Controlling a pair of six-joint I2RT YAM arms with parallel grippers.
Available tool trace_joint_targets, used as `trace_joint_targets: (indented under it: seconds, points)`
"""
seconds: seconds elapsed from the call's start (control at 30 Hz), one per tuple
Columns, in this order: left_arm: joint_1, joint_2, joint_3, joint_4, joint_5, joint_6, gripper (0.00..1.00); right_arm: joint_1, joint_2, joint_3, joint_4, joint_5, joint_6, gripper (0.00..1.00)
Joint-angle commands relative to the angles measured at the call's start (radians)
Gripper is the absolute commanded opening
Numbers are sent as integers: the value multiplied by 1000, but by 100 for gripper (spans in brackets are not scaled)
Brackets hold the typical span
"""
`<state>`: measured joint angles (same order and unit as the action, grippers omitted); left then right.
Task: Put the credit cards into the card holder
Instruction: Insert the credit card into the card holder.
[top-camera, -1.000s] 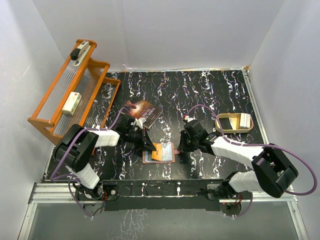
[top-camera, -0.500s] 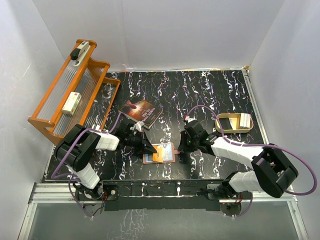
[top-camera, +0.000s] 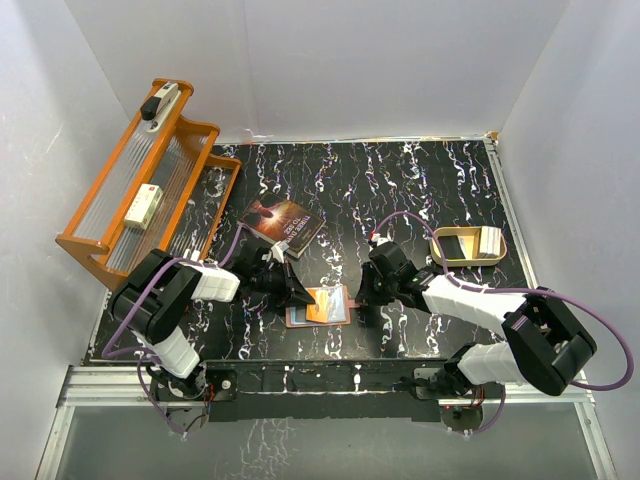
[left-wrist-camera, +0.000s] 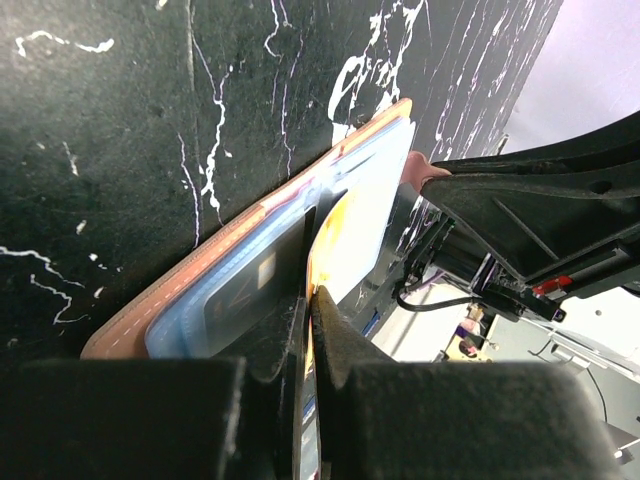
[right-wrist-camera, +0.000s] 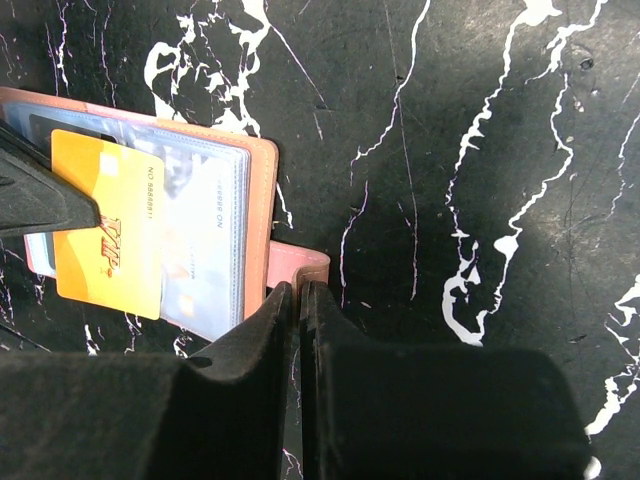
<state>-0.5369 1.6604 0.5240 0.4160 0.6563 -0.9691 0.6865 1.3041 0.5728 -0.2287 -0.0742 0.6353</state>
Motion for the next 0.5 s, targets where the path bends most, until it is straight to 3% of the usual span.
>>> trace_joint_targets:
  seconds: [0.0,0.47]
  points:
    - [-3,0,-13,-42,-137,26,0,7,-24,-19,31,3,16,0]
    - [-3,4,40,-142,-135,174,0,6,-34,-11,-3,7,-13,0]
